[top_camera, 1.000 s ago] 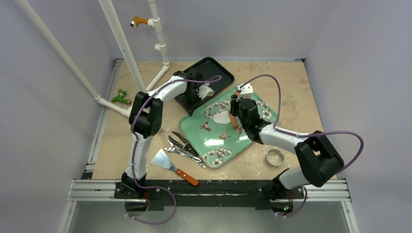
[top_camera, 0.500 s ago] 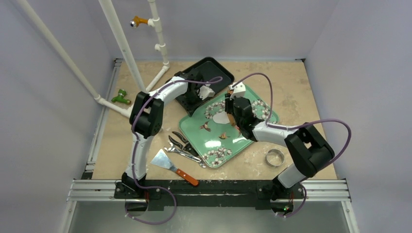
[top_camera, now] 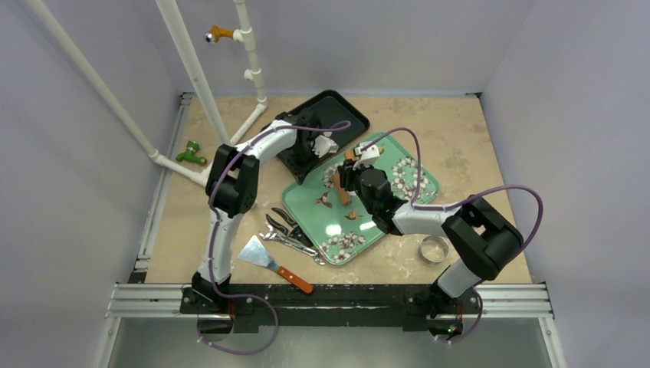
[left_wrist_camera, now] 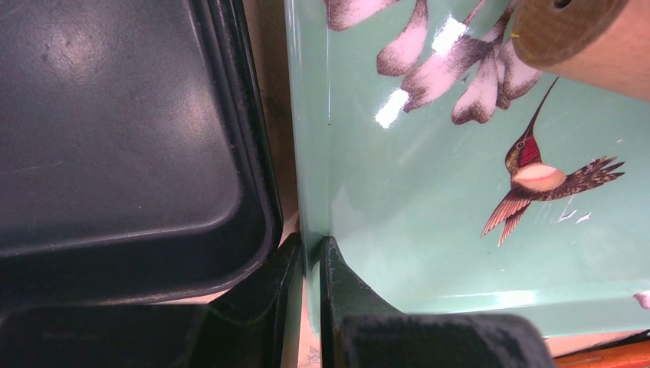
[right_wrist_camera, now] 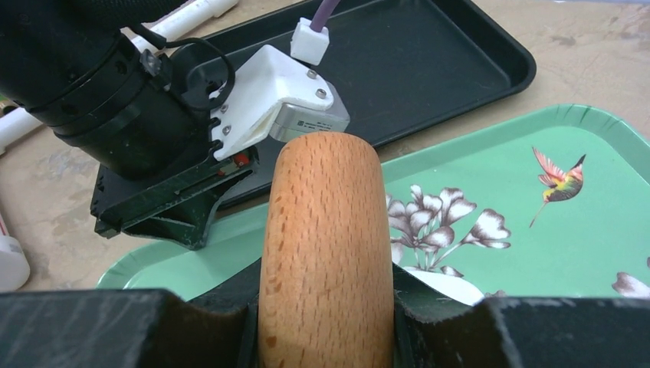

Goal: Roll out the dumpling wrappers from the dough

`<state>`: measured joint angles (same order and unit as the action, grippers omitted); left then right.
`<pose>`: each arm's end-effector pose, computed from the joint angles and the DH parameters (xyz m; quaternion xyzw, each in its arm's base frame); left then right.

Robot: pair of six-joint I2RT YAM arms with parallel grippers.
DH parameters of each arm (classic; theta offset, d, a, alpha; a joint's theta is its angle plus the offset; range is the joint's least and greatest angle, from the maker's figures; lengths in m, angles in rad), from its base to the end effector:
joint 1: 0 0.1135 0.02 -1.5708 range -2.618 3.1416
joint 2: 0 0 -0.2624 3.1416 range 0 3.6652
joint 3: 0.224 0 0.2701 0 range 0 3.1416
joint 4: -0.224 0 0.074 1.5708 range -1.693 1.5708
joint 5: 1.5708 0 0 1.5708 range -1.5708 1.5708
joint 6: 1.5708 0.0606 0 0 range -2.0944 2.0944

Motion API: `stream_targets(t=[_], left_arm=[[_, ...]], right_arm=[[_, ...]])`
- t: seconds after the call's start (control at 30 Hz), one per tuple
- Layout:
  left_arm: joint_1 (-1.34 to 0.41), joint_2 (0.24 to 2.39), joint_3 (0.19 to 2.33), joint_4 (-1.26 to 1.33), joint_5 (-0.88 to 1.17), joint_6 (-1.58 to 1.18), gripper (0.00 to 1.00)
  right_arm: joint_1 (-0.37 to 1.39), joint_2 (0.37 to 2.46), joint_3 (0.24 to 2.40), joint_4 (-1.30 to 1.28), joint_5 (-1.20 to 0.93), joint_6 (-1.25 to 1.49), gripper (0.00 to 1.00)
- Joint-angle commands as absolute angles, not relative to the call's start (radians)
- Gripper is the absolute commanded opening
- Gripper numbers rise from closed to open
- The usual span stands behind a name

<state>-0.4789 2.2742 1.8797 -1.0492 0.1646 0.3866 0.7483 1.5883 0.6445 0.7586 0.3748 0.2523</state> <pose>0.4151 -0.2267 0.1351 0.4219 0.9007 -0.0849 0.0594 0.2759 0.2259 0.1738 -0.0702 0.7621 0.1752 0.6194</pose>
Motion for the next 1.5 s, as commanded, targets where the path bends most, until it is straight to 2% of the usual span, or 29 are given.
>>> stream_targets(t=[0.0,0.4,0.77,1.1,1.47], left_arm=[[-0.479,2.286,1.911,-1.057,0.162,0.419,0.0],[-0.479,2.29,1.916,-1.058,0.16,0.417,0.0],[-0.478,2.302,1.922,-1.071,0.163,0.407,0.0],[-0.477,2.306,1.922,-1.066,0.163,0.375,0.0],[-0.475,2.326,1.956,-1.086,0.172,0.362,0.0]], right_arm=[[0.755,1.612,0.647,0.522,0.318,0.246,0.0],[0.625,1.459,0.904,0.467,0.207,0.098,0.0],[0.591,1.61,0.775,0.568,0.178,0.14,0.0],[0.657,1.611,0.592,0.644,0.108,0.279,0.0],[0.693,1.634,0.588,0.638,0.144,0.269,0.0]])
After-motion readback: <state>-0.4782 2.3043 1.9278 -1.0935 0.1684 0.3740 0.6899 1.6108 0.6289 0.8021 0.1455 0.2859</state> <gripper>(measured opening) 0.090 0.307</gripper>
